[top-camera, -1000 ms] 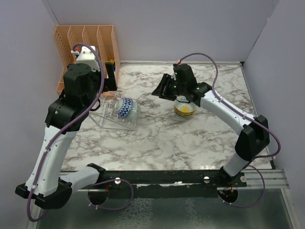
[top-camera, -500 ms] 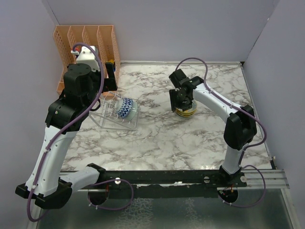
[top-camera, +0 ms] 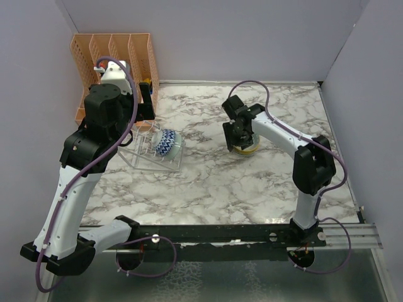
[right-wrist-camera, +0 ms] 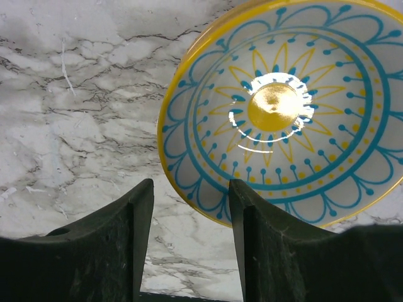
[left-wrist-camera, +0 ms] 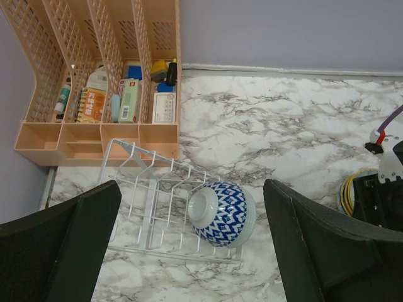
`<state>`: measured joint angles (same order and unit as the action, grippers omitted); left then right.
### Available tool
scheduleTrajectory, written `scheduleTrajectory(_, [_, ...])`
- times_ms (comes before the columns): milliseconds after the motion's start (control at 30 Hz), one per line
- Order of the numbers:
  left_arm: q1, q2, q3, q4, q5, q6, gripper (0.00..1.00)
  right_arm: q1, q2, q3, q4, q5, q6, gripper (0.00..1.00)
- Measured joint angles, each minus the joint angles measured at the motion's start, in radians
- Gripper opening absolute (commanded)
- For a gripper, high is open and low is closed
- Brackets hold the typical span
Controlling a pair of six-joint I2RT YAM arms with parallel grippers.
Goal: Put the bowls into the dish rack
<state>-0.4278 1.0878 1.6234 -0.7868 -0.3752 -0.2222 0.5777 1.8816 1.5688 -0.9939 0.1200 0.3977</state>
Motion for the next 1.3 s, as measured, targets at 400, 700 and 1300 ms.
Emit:
scheduleTrajectory(400, [0.000,0.000,-0.001,0.000,0.000,0.001,0.99,-0.001,0.048,0.016,0.066,0.018,-0.045,0.26])
scheduleTrajectory(700, [0.000,0.000,-0.001,0.000,0.000,0.001,0.99,-0.001,0.047,0.081,0.025,-0.003,-0.055,0.11])
scheduleTrajectory(1300, [0.000,-0.001,-0.018,-0.001,0.000,0.000,0.99,-0.006,0.040,0.119,-0.016,-0.040,-0.061,0.46])
